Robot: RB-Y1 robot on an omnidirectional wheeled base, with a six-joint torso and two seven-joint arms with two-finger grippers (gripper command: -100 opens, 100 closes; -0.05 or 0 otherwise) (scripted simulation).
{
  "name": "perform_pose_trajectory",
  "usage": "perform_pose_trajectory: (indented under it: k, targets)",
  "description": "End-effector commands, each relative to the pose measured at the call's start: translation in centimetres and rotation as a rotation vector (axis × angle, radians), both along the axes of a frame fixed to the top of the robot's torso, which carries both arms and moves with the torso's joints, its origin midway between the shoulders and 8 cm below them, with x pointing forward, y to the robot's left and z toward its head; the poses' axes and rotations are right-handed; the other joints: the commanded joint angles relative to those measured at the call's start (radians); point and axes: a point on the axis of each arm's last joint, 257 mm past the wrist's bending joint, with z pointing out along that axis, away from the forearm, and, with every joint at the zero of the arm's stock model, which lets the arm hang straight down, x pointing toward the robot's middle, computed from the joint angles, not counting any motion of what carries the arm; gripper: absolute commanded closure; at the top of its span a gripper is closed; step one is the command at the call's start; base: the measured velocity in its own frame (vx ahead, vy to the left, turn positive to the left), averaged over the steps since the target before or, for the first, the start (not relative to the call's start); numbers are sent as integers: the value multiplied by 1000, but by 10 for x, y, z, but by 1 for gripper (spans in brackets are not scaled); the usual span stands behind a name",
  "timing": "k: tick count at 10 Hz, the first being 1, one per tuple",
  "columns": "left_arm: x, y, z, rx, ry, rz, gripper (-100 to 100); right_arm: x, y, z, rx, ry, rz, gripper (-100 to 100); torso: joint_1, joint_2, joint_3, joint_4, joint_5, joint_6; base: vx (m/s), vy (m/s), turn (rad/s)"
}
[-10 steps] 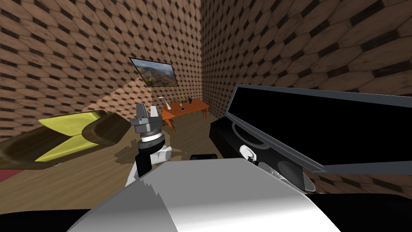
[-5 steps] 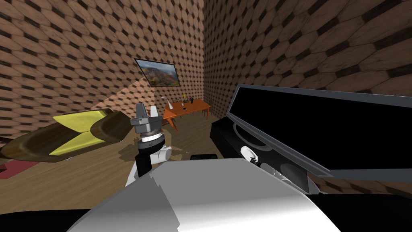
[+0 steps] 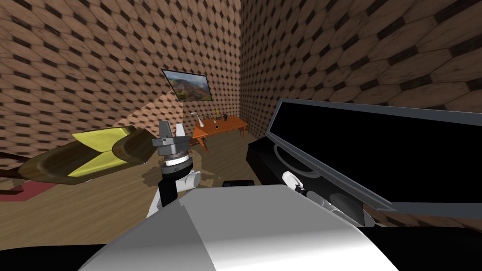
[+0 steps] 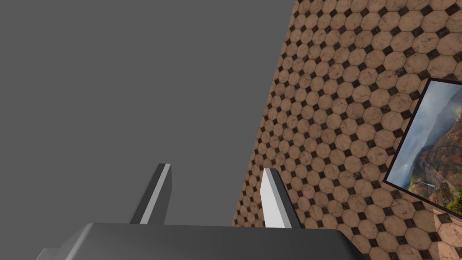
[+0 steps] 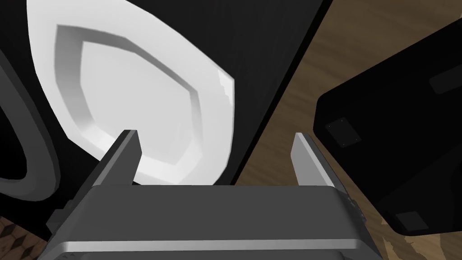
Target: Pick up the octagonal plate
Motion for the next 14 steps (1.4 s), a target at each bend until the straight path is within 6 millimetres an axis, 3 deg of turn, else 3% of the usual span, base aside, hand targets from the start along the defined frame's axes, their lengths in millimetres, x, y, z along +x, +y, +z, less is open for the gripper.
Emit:
perform_pose_trajectory:
  k: [1, 4, 5, 9, 10, 11, 14]
  targets:
    - [0, 0, 0, 0, 0, 0, 0, -7, 10, -11, -1, 1, -7, -100, 0, 0, 0, 0, 0, 0, 37, -52, 55]
    - [0, 0, 0, 0, 0, 0, 0, -13, 18, -18, 0, 2, -13, -100, -6, -3, -2, -1, -1, 0, 38, -72, 36]
    - [0, 0, 0, 0, 0, 0, 0, -13, 18, -19, -2, 2, -12, 100, -3, -2, -1, 0, -1, 0, 3, -8, 0]
    - [0, 0, 0, 0, 0, 0, 0, -12, 18, -18, -2, 0, -13, 100, 0, -1, -1, -1, 0, 0, 0, 0, 0]
    - [0, 0, 0, 0, 0, 0, 0, -12, 18, -18, -2, 0, -14, 0, 0, -1, -1, -1, 0, 0, 0, 0, 0]
    - [0, 0, 0, 0, 0, 0, 0, -6, 8, -9, -1, 1, -6, 100, 0, -1, -1, -1, 0, 0, -24, 63, -57]
    - [0, 0, 0, 0, 0, 0, 0, -1, 2, -3, -1, -3, -8, 100, 7, 2, 1, 0, 2, 0, -39, 77, -40]
